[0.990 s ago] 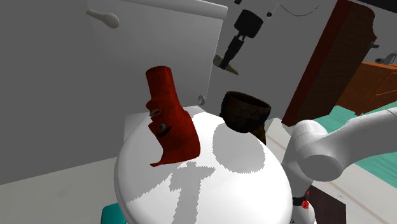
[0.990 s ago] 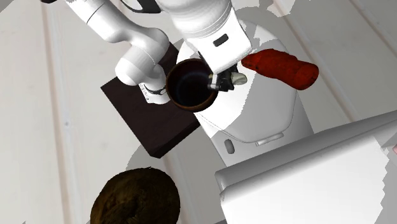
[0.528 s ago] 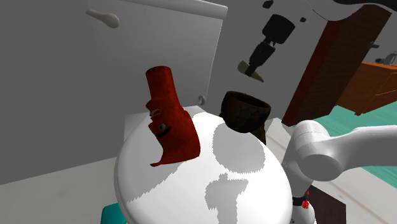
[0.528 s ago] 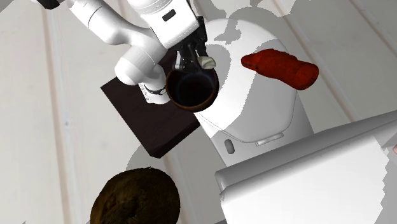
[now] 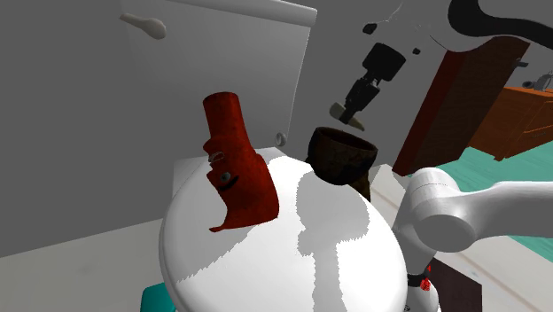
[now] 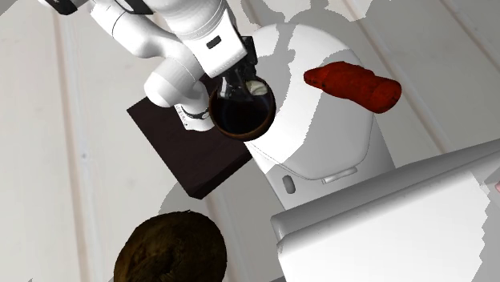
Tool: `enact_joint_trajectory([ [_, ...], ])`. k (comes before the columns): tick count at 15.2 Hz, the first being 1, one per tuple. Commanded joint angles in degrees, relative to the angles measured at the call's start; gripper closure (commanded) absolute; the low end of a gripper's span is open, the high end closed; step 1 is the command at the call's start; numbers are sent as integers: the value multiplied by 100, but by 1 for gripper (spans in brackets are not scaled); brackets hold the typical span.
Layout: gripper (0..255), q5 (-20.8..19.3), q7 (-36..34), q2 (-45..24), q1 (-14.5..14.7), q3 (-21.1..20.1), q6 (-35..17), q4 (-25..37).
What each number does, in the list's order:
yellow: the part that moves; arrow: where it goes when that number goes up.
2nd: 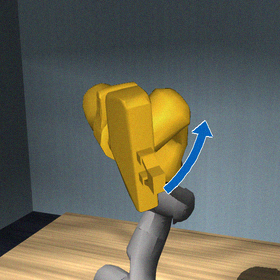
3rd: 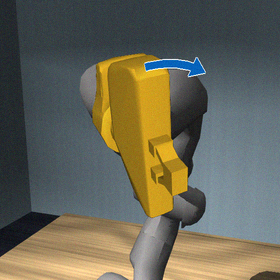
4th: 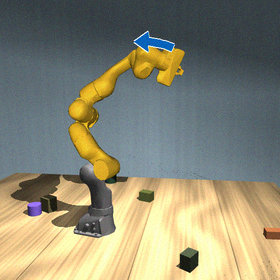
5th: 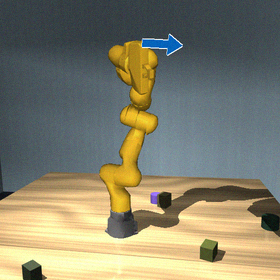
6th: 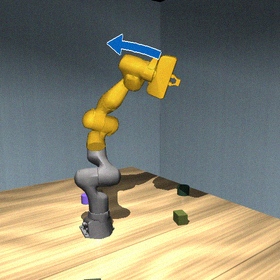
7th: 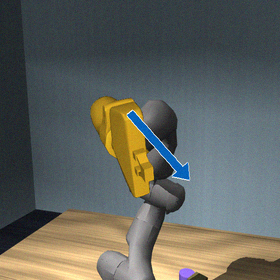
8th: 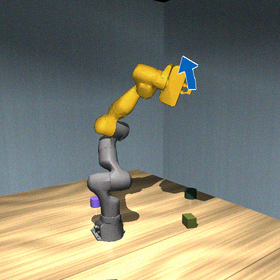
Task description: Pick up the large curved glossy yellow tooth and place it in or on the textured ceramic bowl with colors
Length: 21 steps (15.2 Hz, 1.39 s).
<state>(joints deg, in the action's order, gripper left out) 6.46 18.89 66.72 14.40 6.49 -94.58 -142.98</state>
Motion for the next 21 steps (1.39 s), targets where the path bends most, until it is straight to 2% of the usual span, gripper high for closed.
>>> enact_joint_trajectory([
  [1, 255, -7, 21, 98, -16, 8, -89, -189],
  [5, 255, -20, 65, 267, -45, 23, -294, -568],
  [13, 255, -20, 65, 266, -45, 23, -293, -566],
  [14, 0, -20, 65, 266, -45, 23, -293, -566],
  [19, 0, -20, 65, 266, -45, 23, -293, -566],
  [21, 0, -56, 58, 207, -45, 70, 64, -152],
])
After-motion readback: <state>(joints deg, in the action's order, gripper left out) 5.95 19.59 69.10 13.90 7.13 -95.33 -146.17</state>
